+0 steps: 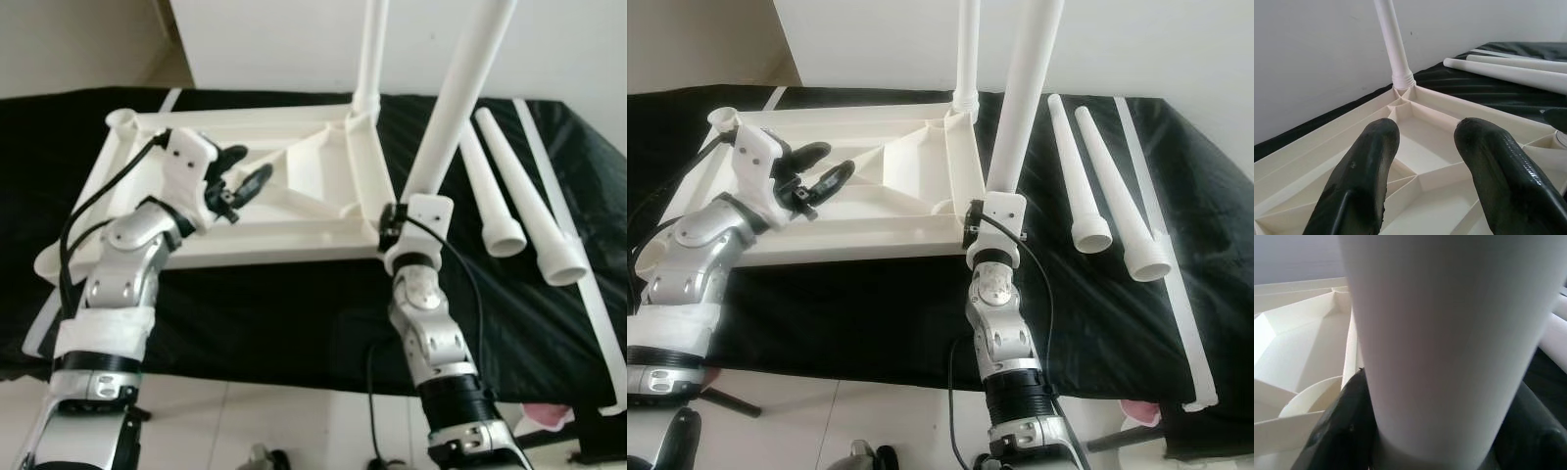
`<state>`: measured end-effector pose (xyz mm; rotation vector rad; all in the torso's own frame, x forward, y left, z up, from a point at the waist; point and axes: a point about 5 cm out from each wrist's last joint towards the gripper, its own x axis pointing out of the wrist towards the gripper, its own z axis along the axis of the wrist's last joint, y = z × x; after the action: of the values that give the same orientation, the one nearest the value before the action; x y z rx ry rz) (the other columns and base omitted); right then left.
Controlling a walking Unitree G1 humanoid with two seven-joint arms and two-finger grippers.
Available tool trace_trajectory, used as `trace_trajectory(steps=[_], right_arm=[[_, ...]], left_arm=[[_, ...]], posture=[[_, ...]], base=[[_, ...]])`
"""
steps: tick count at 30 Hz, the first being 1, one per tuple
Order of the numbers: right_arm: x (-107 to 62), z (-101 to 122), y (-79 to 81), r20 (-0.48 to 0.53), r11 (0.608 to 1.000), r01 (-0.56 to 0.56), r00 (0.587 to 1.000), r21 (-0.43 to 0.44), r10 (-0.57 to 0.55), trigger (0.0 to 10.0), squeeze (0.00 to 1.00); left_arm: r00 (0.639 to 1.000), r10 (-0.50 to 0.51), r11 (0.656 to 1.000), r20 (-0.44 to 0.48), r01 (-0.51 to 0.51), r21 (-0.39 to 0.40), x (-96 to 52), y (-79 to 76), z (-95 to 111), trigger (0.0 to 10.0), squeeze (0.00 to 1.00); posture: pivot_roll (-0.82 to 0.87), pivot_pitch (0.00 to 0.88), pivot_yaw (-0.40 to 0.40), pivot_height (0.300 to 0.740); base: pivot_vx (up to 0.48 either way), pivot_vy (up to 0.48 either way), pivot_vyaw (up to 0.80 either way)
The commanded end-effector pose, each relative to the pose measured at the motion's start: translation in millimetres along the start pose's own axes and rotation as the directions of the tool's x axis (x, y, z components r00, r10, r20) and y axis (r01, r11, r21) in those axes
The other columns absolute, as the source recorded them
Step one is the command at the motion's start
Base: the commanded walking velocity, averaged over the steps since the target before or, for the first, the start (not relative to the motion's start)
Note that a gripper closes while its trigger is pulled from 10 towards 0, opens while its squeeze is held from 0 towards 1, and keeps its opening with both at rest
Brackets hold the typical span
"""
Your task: Building children table
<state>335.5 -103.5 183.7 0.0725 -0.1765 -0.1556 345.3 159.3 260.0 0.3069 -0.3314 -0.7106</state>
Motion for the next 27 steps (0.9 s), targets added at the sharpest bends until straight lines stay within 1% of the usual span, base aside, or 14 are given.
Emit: trace_trajectory(steps=[1,6,7,8,9,13,14,17,20,23,24,25,26,27], right_arm=[[-3.5,-11,-8.0,-0.048,0.999,0.018,0.999,0.026,-0.017,10.0,1.00],[2.1,-4,-19.2,-0.015,0.999,-0.025,1.000,0.030,0.025,10.0,1.00],[5.5,-1,-24.0,-0.003,0.998,-0.066,0.998,0.023,0.066,10.0,1.00],[9.1,2,-29.0,0.005,0.994,-0.107,0.994,0.018,0.107,10.0,0.60],[12.3,3,-32.7,0.005,0.987,-0.158,0.987,0.007,0.158,10.0,0.00],[16.0,4,-34.8,-0.011,0.967,-0.254,0.967,-0.017,0.254,10.0,0.00],[18.0,5,-34.3,-0.020,0.947,-0.317,0.948,-0.048,0.316,10.0,0.00],[23.1,7,-35.4,-0.033,0.896,-0.432,0.902,-0.104,0.431,10.0,0.00],[24.4,7,-35.9,-0.040,0.881,-0.457,0.889,-0.121,0.456,10.0,0.00],[25.3,6,-34.4,-0.066,0.834,-0.534,0.845,-0.140,0.530,10.0,0.00],[25.2,6,-33.7,-0.069,0.816,-0.561,0.827,-0.141,0.557,7.6,0.00],[26.0,6,-34.7,-0.075,0.810,-0.568,0.823,-0.146,0.563,1.1,0.00],[26.0,6,-34.7,-0.075,0.810,-0.568,0.823,-0.146,0.563,1.1,0.00],[27.0,5,-36.4,-0.080,0.808,-0.570,0.822,-0.150,0.564,0.0,0.00]], left_arm=[[1.000,-0.004,1.000,-0.030,0.004,0.017,-2.0,-0.4,-2,10.0,0.00],[0.999,-0.009,1.000,-0.036,0.009,0.018,-1.3,-1.3,-3,10.0,0.00],[0.999,-0.012,1.000,-0.040,0.013,0.018,-1.3,-1.7,-3,10.0,0.00],[0.999,-0.014,1.000,-0.045,0.015,0.018,-1.3,-1.9,-4,10.0,0.00],[0.999,-0.017,1.000,-0.049,0.018,0.019,-1.3,-2.1,-4,10.0,0.00],[0.999,-0.016,1.000,-0.042,0.016,0.007,-1.6,-2.0,-4,10.0,0.00],[1.000,-0.013,1.000,-0.026,0.013,-0.006,-1.8,-1.7,-3,0.0,0.00],[1.000,-0.016,1.000,-0.017,0.016,-0.013,-1.3,-1.8,-2,0.0,0.00],[1.000,-0.019,1.000,-0.018,0.019,-0.012,-1.2,-2.2,-2,0.0,0.00],[0.999,-0.025,1.000,-0.022,0.025,-0.009,-0.9,-2.9,-2,0.0,0.00],[0.999,-0.027,1.000,-0.025,0.027,-0.009,-0.9,-3.0,-3,0.0,0.00],[0.999,-0.029,1.000,-0.028,0.029,-0.008,-0.9,-3.1,-3,0.0,0.00],[0.999,-0.029,1.000,-0.028,0.029,-0.008,-0.9,-3.1,-3,0.0,0.00],[0.999,-0.030,1.000,-0.030,0.030,-0.007,-0.9,-3.1,-3,0.0,0.00]], posture=[[-0.06,0.131,0.047,0.740],[-0.06,0.136,0.047,0.740],[-0.06,0.138,0.048,0.740],[-0.07,0.141,0.051,0.740],[-0.07,0.142,0.051,0.740],[-0.07,0.145,0.053,0.740],[-0.07,0.151,0.060,0.740],[-0.07,0.154,0.062,0.740],[-0.07,0.154,0.062,0.740],[-0.07,0.154,0.065,0.740],[-0.07,0.154,0.063,0.740],[-0.07,0.154,0.063,0.740],[-0.07,0.154,0.063,0.740],[-0.07,0.154,0.063,0.740]], base=[[0.000,0.000,0.00],[0.000,0.000,0.00],[0.000,0.000,0.00],[0.000,0.000,0.00],[0.000,0.000,0.00],[0.000,0.000,0.00],[0.000,0.000,0.00],[0.000,0.000,0.00],[0.000,0.000,0.00],[0.000,0.000,0.00],[0.000,0.000,0.00],[0.000,0.000,0.00],[0.000,0.000,0.00],[0.000,0.000,0.00]])
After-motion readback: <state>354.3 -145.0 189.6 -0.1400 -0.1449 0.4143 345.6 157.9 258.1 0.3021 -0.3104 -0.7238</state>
